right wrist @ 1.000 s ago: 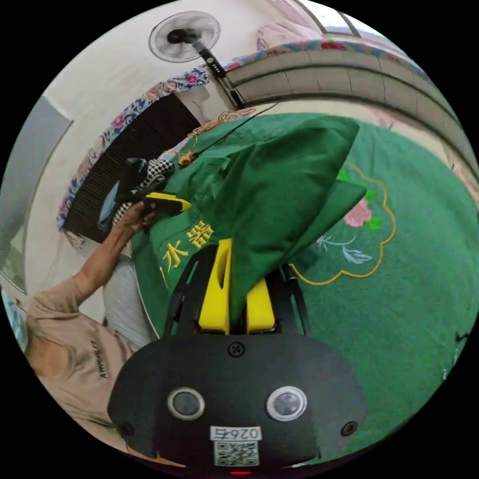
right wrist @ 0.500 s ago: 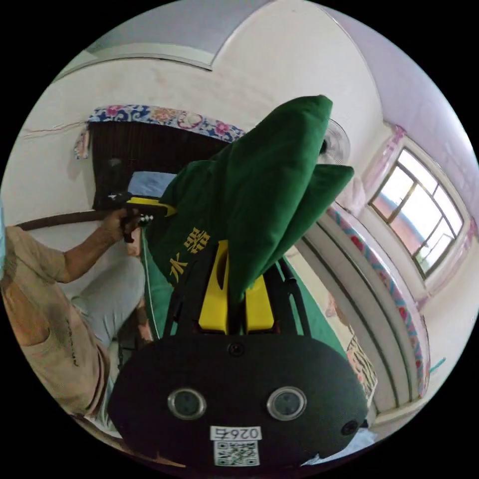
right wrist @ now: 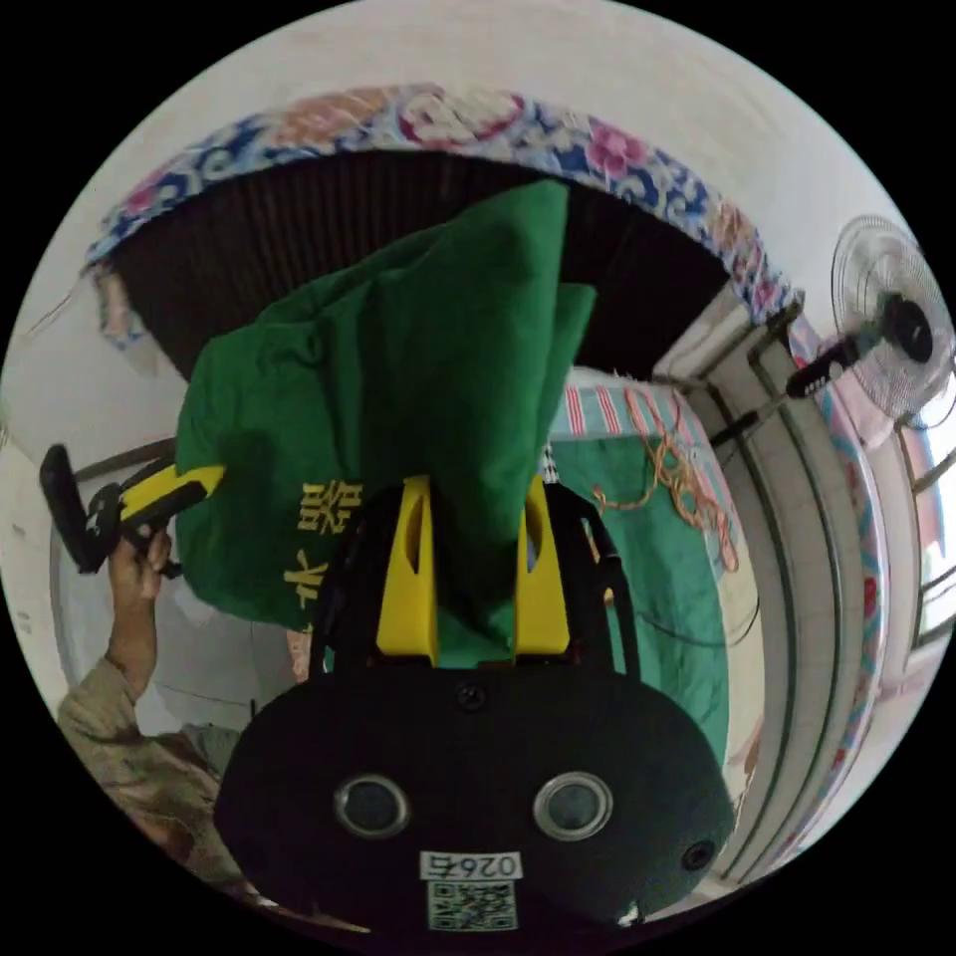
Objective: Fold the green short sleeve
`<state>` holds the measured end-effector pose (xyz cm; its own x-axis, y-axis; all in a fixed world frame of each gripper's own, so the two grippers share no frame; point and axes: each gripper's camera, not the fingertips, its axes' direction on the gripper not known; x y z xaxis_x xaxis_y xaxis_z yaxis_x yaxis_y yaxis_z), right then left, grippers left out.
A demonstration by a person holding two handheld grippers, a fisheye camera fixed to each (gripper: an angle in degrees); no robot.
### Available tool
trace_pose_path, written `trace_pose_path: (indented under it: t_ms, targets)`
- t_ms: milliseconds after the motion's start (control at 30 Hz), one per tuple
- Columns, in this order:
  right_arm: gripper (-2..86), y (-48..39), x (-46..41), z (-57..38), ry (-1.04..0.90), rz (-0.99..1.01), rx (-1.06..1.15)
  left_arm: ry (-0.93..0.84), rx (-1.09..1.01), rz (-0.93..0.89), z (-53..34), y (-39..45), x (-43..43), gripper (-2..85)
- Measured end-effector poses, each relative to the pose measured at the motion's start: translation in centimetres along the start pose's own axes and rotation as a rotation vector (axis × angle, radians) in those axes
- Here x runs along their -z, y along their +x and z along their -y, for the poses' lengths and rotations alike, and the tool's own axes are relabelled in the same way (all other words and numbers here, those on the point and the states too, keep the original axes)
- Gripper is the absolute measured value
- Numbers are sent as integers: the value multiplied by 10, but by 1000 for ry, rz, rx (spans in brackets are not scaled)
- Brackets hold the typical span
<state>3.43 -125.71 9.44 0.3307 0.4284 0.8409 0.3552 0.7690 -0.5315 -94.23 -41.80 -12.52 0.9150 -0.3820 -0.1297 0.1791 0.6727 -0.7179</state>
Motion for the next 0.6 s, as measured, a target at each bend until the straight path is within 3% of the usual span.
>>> trace_pose_path:
  t_ms: [133, 267, 333, 400, 433, 467, 533, 600]
  targets:
    - [37, -6, -7, -17, 89, -104, 11, 211, 10, 6, -30, 9, 60, -4]
    - [-2, -23, 21, -68, 393, -226, -1, 416, -174, 130, -32, 68, 104, -9]
    - [-6, -20, 20, -85, 498, -247, -121, 369, -280, 188, -22, 92, 86, -9]
    - [-8, -11, -16, -81, 334, -185, -113, 250, -347, 300, -9, 106, 45, -9]
    - [-9, -8, -30, -80, 261, -182, -97, 89, -404, 400, -1, 107, 3, -8]
    - [-9, -4, -51, -83, 193, -149, -31, -74, -457, 398, -1, 101, -37, -7]
    - [-9, 10, -49, -103, 284, -111, -91, 24, -388, 279, -10, 88, -38, -7]
    - [-10, 28, -38, -121, 294, -16, -134, 12, -287, 133, -11, 80, -26, -8]
